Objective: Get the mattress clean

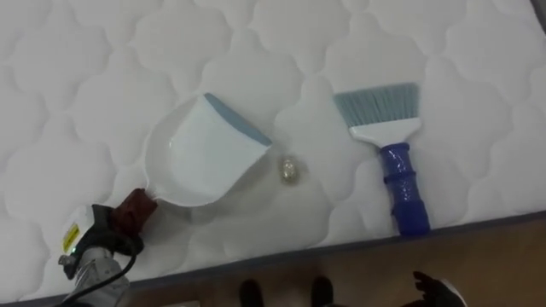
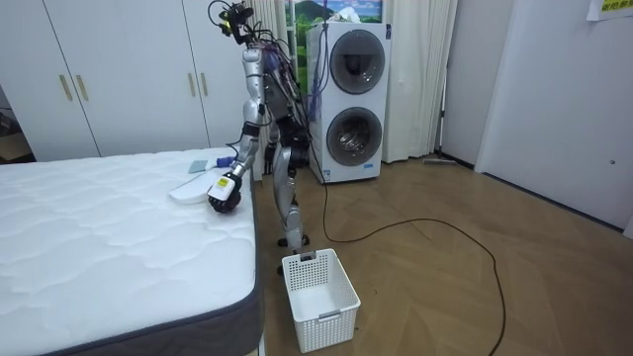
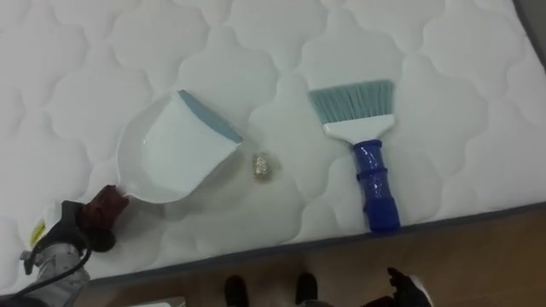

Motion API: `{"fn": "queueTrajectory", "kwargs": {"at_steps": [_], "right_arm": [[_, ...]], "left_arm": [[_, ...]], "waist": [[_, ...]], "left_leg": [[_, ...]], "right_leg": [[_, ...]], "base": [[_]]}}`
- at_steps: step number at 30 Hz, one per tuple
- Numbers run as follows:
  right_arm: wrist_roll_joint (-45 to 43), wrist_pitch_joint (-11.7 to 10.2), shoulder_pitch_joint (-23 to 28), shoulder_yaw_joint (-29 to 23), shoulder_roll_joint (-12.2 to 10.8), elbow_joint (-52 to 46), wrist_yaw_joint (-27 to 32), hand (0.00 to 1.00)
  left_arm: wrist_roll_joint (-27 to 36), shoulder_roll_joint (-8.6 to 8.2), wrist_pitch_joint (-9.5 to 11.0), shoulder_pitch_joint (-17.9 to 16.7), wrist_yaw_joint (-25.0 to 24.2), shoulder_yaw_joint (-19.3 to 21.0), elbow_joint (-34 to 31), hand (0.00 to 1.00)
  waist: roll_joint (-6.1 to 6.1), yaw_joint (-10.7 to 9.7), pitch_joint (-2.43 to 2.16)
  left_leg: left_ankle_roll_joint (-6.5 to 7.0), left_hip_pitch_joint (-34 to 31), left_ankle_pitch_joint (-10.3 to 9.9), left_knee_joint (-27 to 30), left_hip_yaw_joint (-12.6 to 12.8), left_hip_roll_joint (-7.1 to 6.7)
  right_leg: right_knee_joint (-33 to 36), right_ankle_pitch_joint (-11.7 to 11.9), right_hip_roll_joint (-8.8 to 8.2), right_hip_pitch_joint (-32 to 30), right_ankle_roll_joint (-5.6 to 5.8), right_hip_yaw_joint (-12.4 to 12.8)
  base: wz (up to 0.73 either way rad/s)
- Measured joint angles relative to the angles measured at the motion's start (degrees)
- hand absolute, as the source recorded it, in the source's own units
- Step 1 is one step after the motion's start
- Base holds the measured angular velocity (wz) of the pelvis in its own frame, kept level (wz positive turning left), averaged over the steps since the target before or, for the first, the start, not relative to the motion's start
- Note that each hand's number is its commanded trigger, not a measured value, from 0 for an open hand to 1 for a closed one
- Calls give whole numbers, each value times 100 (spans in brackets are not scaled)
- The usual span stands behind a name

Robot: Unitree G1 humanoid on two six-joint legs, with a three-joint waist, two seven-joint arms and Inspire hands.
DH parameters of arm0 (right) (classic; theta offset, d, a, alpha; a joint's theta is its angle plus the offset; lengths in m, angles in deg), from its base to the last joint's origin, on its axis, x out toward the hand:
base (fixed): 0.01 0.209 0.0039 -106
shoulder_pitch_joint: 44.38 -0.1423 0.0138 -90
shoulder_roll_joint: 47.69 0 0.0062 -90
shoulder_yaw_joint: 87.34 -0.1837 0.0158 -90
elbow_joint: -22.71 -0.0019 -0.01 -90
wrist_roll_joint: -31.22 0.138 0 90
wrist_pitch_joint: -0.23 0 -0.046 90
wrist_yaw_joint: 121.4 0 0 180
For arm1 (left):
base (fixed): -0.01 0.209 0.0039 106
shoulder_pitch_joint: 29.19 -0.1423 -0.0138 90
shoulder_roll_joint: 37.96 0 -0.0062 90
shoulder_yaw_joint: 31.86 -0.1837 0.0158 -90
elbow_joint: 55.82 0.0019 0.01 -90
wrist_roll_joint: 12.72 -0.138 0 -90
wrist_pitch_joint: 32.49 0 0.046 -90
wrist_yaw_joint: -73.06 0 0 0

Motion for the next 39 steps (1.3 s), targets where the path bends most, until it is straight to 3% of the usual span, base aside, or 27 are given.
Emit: {"fn": "queueTrajectory", "kwargs": {"at_steps": [10,18,25,39], "right_arm": [[973,-92,157,-641,45,-1,205,0],[2009,-225,153,-1293,99,-1,527,0],[2376,-231,115,-1478,105,-3,558,0],[2916,-231,-98,-1478,107,1,606,0]], "left_arm": [[-897,70,280,-180,375,59,-85,100],[-1372,217,641,-655,954,66,-292,100],[-1433,223,698,-809,1190,67,-390,100],[-1428,222,700,-987,1199,62,-382,100]], "waist": [[80,6,-24],[56,-18,-44],[-5,-7,-91],[-18,10,-97]], "left_leg": [[-9,-26,-7,129,48,31],[-9,-10,-7,194,103,43],[-9,-10,-7,216,147,43],[-8,-2,-7,244,166,52]], "right_leg": [[115,-9,7,-45,-38,24],[212,-26,8,-82,-57,73],[295,-29,4,-130,-61,139],[292,-28,19,-128,-65,182]], "base": [[-2],[-3],[-3],[0]]}}
